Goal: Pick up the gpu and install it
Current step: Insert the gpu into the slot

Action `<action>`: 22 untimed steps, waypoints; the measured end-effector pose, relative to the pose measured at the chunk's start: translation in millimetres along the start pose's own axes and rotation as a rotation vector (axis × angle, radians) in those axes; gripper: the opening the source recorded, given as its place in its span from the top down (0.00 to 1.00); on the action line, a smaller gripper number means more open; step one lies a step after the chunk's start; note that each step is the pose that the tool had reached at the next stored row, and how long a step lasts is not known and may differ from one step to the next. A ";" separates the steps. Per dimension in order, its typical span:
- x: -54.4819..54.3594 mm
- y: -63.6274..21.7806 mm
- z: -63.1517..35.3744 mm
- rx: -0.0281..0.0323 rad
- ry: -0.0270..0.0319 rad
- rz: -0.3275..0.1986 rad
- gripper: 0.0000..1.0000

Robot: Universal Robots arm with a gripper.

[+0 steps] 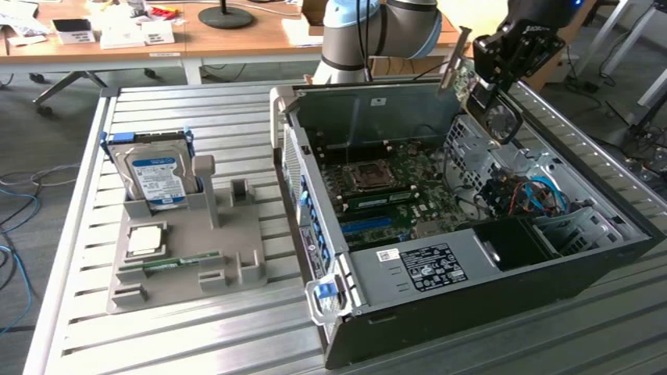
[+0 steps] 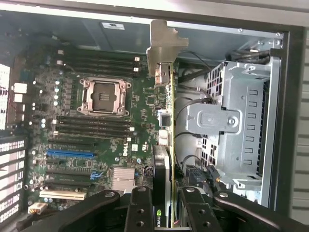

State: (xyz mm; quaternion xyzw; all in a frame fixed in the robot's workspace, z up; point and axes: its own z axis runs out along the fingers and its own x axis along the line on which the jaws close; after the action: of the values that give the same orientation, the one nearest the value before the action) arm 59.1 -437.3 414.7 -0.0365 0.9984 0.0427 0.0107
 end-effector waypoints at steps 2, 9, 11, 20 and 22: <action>0.0 0.0 0.0 -0.0005 0.0014 -0.018 0.73; 0.0 0.0 0.1 -0.0026 0.0089 -0.105 0.73; 0.0 0.0 0.1 -0.0031 0.0107 -0.126 0.73; 0.0 0.0 0.1 -0.0051 0.0178 -0.210 0.73; 0.0 0.0 0.1 -0.0056 0.0199 -0.235 0.73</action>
State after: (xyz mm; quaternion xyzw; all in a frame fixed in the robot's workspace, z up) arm 59.1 -437.3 414.6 -0.1535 0.9872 0.0436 0.0056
